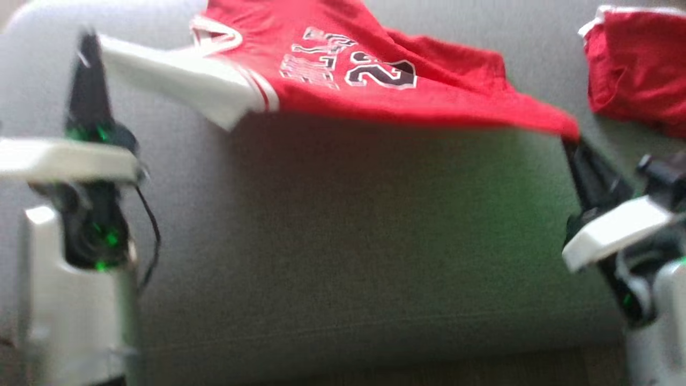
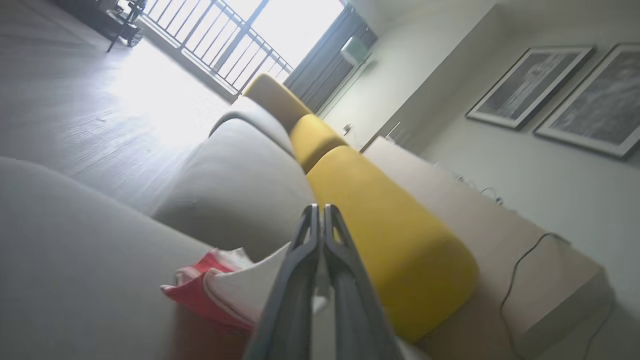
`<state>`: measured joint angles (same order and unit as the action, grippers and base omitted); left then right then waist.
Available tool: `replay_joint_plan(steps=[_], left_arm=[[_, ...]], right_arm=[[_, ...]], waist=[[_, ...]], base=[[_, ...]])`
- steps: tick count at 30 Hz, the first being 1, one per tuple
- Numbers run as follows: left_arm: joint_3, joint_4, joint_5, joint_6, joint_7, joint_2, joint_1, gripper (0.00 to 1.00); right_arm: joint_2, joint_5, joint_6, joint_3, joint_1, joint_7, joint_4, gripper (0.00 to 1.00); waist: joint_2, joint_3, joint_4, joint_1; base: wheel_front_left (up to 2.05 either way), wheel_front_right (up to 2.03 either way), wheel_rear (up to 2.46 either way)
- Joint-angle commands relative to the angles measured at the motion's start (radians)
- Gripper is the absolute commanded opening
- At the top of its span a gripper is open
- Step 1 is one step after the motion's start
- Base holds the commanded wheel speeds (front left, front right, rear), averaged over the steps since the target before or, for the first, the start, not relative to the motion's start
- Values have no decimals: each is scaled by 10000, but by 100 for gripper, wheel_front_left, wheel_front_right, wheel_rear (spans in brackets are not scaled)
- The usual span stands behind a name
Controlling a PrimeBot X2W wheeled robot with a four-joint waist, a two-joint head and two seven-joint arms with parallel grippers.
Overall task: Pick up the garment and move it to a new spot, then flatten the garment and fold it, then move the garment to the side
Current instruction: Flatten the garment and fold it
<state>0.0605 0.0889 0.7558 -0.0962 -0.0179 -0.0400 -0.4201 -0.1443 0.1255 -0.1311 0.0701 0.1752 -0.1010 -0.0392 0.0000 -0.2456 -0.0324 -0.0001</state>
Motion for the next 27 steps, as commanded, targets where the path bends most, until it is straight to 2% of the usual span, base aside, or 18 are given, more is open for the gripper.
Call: replay_joint_plan(steps=[1, 4, 9, 11, 14, 19, 27], left_arm=[[473, -713, 438, 81, 179, -159, -894, 0], [798, -1286, 1391, 591, 646, -144, -2290, 0], [872, -800, 1596, 1179, 1206, -417, -4079, 0], [822, -405, 1600, 1324, 1369, -509, -4691, 0], [691, 245, 1589, 1462, 1617, -625, -5453, 0], [502, 1174, 1409, 1546, 1731, -820, -6422, 0], [329, 2024, 1343, 1631, 1880, -925, -7342, 0]], right_arm=[[-332, 643, 4, -216, 646, -257, -491, 0], [-1202, 2658, 4, -394, 1678, -1347, -654, 0], [-2013, 5515, 4, -181, 3371, -3122, -444, 0], [-2206, 6269, 4, 38, 4110, -3697, -227, 0], [-2140, 7280, 4, 370, 5126, -4557, 223, 0], [-1966, 7768, 4, 822, 6629, -5440, 1190, 0], [-1742, 7268, 4, 606, 7955, -5495, 2095, 0]], waist=[[0, 493, 54, 1], [0, 940, -5, 1], [0, 1444, -60, 1], [0, 1596, -57, 1], [0, 1783, -47, 1], [0, 1938, -50, 1], [0, 1702, -94, 1]], base=[[0, 0, 0], [0, 0, 0], [0, 0, 0], [0, 0, 0], [0, 0, 0], [0, 0, 0], [0, 0, 0]])
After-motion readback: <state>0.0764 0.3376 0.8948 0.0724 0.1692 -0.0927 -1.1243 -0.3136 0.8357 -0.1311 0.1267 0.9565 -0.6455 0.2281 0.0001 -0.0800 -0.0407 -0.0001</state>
